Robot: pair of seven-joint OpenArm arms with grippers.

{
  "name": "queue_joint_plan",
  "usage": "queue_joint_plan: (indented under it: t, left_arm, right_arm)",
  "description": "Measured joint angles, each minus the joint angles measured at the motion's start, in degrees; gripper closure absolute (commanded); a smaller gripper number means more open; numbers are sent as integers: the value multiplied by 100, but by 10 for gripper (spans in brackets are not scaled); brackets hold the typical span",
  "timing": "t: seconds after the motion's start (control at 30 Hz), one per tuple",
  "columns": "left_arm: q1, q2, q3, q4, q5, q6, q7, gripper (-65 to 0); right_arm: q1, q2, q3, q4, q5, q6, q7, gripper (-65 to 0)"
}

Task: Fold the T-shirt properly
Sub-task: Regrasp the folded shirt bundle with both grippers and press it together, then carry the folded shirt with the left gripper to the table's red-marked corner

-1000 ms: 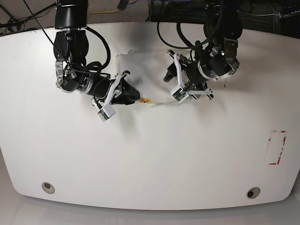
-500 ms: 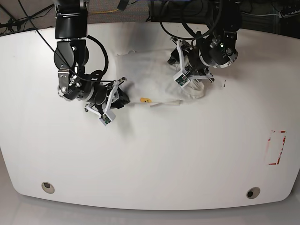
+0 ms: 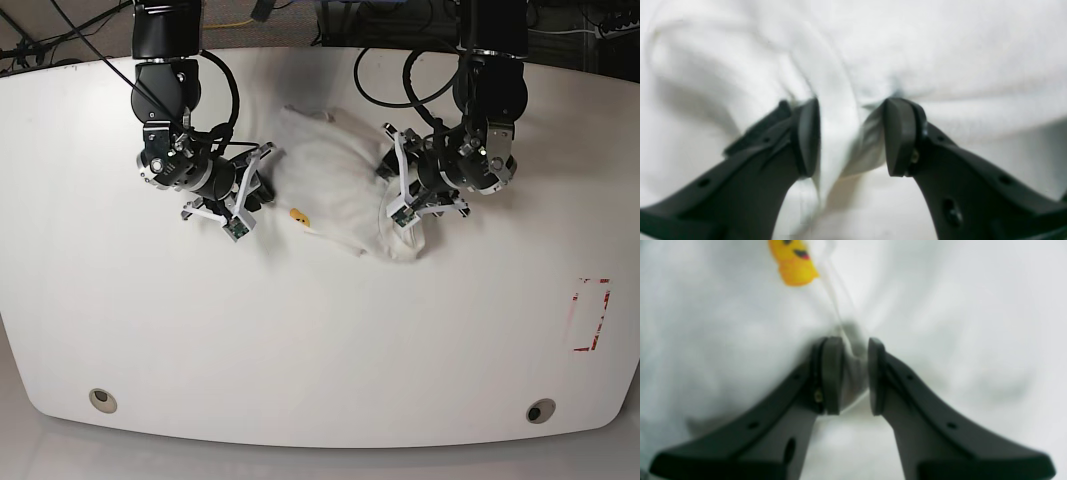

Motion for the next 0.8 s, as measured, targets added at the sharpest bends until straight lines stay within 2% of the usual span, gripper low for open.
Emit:
queue_joint_plan:
  t: [0.1, 0.23, 0.33, 0.47, 0.57, 0.67, 0.8]
  left_arm:
    - [-216, -79, -22, -144, 2, -2, -61, -286]
    - [-516, -238, -31, -195, 52, -2, -72, -286]
    - [-662, -251, -44, -181, 59, 0, -50, -286]
    - [-671, -216, -160, -61, -17, -2, -55, -286]
    - [-603, -284, -378, 289, 37, 0, -33, -286]
    - [-520, -323, -461, 525, 37, 0, -33, -286]
    - [-262, -256, -605, 894, -11, 0, -33, -290]
  right_arm:
    - [-197, 20, -273, 310, -96, -24, -46, -122]
    - [-426, 9, -1084, 588, -111, -39, -52, -122]
    - [-474, -201, -1617, 601, -120, -50, -81, -122]
    - [-540, -643, -1836, 555, -120, 31, -164, -122]
    - [-498, -831, -2037, 549, -146, 24, -205, -122]
    - [-356, -920, -2444, 501, -170, -2, -203, -122]
    - [-328, -973, -2518, 476, -105, 24, -151, -122]
